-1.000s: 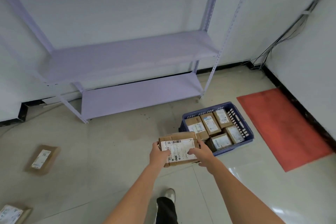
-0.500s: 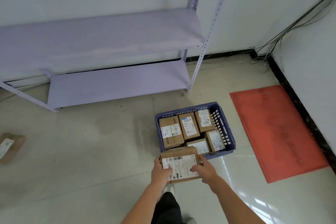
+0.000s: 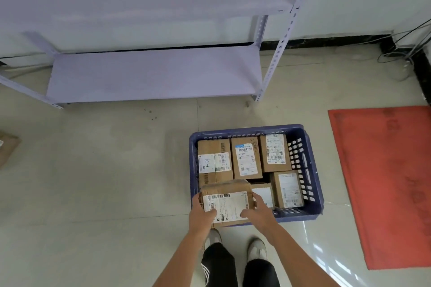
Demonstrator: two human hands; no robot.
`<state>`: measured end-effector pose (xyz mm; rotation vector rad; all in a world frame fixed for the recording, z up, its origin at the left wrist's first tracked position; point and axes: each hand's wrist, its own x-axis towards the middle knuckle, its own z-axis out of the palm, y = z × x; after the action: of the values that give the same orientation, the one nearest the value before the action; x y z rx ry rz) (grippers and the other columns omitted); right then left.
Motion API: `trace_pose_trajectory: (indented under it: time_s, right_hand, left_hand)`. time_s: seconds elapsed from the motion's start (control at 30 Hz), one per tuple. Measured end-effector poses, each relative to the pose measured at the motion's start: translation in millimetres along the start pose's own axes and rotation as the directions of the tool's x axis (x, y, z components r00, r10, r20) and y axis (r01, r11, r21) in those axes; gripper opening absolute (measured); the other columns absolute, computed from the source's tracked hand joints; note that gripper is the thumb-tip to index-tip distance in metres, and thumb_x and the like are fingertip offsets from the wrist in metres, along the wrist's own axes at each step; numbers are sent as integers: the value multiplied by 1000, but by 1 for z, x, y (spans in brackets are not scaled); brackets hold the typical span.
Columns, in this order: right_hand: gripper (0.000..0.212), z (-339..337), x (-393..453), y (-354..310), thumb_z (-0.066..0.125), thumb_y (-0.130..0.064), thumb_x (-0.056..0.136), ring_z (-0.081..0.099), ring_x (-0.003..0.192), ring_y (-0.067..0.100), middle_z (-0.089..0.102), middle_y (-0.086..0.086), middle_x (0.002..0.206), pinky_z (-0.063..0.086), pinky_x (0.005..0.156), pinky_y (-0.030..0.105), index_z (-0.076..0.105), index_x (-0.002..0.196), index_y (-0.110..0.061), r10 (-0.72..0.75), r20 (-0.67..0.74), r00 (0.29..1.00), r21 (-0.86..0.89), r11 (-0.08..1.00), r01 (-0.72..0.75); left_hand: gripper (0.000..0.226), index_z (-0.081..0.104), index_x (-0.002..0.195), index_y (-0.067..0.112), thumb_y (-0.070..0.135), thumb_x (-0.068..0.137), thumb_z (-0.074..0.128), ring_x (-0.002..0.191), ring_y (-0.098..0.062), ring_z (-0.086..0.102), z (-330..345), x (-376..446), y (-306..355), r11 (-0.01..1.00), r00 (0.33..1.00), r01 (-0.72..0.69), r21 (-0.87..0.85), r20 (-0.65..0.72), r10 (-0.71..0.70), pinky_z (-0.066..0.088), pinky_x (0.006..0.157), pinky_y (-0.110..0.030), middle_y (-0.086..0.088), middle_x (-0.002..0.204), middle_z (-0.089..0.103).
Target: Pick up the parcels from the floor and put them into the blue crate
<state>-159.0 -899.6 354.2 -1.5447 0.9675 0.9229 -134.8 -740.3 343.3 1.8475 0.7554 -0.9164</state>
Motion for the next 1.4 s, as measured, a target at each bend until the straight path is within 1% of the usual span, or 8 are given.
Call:
trace_pose_trajectory:
  time_s: [0.2, 0.33, 0.57, 0.73, 0.97, 1.1, 1.23, 1.4]
  right_hand:
    - [69, 16, 84, 34, 60, -10, 84, 52, 114, 23, 54, 6, 132, 46, 84, 26, 26, 144, -17, 64, 1, 998, -80, 995, -63]
    - [78, 28, 96, 53, 62, -15, 83, 50, 121, 25, 51, 5, 136, 50, 92, 31, 19, 148, -21, 82, 17, 996, -202, 976, -77]
    - [66, 30, 118, 46, 58, -13, 85, 47, 125, 24, 49, 5, 138, 43, 93, 28, 29, 144, -18, 60, 51, 997, -273, 961, -44]
    - [66, 40, 141, 51, 61, -14, 83, 48, 124, 24, 51, 5, 135, 46, 97, 31, 31, 141, -18, 70, 56, 996, -279, 959, -52]
    - [50, 46, 163, 54, 58, -18, 82, 54, 109, 21, 57, 7, 125, 48, 81, 26, 44, 130, -12, 70, 31, 997, -354, 934, -54]
    - [48, 49, 169, 50, 59, -22, 82, 55, 99, 19, 58, 8, 119, 51, 79, 27, 45, 126, -9, 65, 12, 998, -440, 897, -53]
    - [70, 56, 176, 56, 58, -20, 83, 48, 75, 10, 52, 3, 97, 39, 56, 19, 26, 143, -2, 76, 12, 997, -438, 897, -63]
    - [53, 59, 192, 61, 59, -20, 81, 49, 85, 17, 60, 9, 112, 43, 69, 26, 41, 129, -7, 52, -4, 999, -461, 886, -48]
  left_hand:
    - [61, 30, 137, 14, -1, 85, 57, 115, -26, 58, 30, 74, -37, 992, 999, 29, 120, -20, -27, 51, 70, -22, -10, 127, 57]
    - [64, 27, 138, 13, -2, 83, 58, 116, -26, 58, 34, 81, -62, 983, 998, 53, 176, -35, -48, 53, 85, -31, -10, 129, 57]
    - [57, 31, 137, 17, 4, 87, 56, 111, -25, 60, 37, 105, -66, 983, 995, 102, 154, -36, -97, 50, 58, -15, -9, 128, 57]
    - [53, 34, 135, 19, 6, 88, 55, 109, -23, 62, 44, 129, -79, 977, 992, 120, 174, -67, -110, 56, 69, -25, -7, 129, 58]
    - [51, 29, 141, 14, 10, 93, 48, 89, -13, 55, 54, 150, -89, 963, 988, 120, 240, -121, -93, 41, 49, -12, -9, 128, 57]
    - [54, 26, 143, 13, 11, 94, 49, 103, -22, 61, 57, 156, -92, 958, 987, 122, 258, -131, -91, 44, 50, -13, -10, 131, 55]
    - [54, 26, 142, 11, 9, 94, 50, 107, -23, 61, 60, 159, -93, 956, 986, 121, 268, -142, -85, 50, 67, -21, -12, 131, 56]
    - [45, 33, 136, 9, 12, 94, 50, 109, -28, 63, 67, 179, -101, 956, 985, 141, 257, -136, -108, 55, 84, -35, -12, 130, 58]
